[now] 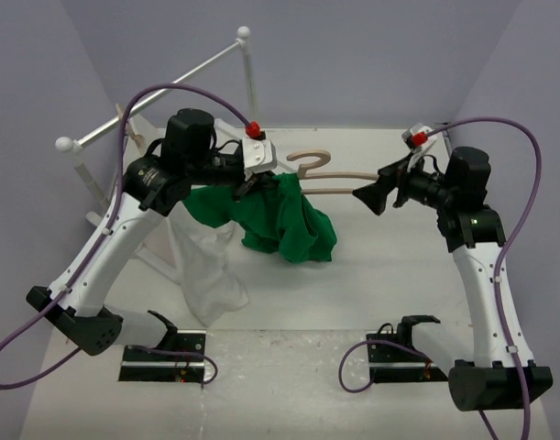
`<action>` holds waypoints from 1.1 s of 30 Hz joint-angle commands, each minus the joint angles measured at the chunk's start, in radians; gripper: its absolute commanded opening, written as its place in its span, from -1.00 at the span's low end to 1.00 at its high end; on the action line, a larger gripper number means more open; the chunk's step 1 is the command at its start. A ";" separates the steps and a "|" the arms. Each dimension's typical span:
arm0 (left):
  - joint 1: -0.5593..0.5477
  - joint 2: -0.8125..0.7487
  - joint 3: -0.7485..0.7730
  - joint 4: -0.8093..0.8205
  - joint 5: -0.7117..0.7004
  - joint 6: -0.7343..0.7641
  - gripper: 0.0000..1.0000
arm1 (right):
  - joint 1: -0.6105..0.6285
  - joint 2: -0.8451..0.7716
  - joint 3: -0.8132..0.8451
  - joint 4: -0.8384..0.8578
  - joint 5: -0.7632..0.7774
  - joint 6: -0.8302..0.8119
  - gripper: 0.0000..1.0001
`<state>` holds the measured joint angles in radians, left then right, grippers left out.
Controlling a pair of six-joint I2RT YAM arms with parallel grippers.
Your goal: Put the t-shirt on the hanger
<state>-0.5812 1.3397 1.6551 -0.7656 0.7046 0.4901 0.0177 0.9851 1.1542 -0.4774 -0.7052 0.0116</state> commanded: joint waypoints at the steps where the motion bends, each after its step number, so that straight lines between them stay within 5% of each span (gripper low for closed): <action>1: 0.020 -0.094 -0.088 0.217 -0.035 -0.123 -1.00 | -0.042 -0.213 -0.158 0.191 0.436 0.486 0.97; 6: 0.023 -0.103 -0.129 0.243 -0.023 -0.167 -1.00 | -0.042 -0.351 -0.283 0.229 0.509 0.635 0.97; 10: 0.023 -0.116 -0.158 0.303 0.007 -0.206 -1.00 | -0.020 -0.292 -0.419 0.460 0.115 0.820 0.44; 16: 0.022 -0.136 -0.198 0.428 -0.012 -0.298 -1.00 | 0.354 -0.229 -0.490 0.590 0.348 0.856 0.38; 24: 0.022 -0.136 -0.203 0.480 0.030 -0.339 -1.00 | 0.507 -0.046 -0.501 0.634 0.490 0.842 0.21; 29: 0.021 -0.138 -0.205 0.493 0.013 -0.343 -1.00 | 0.561 0.007 -0.521 0.620 0.519 0.823 -0.33; 33: 0.021 -0.146 -0.204 0.486 -0.034 -0.346 -1.00 | 0.544 -0.046 -0.534 0.507 0.651 0.769 -1.00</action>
<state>-0.5640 1.2358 1.4433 -0.3657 0.7009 0.1659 0.5764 0.9920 0.6293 0.0779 -0.2070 0.8300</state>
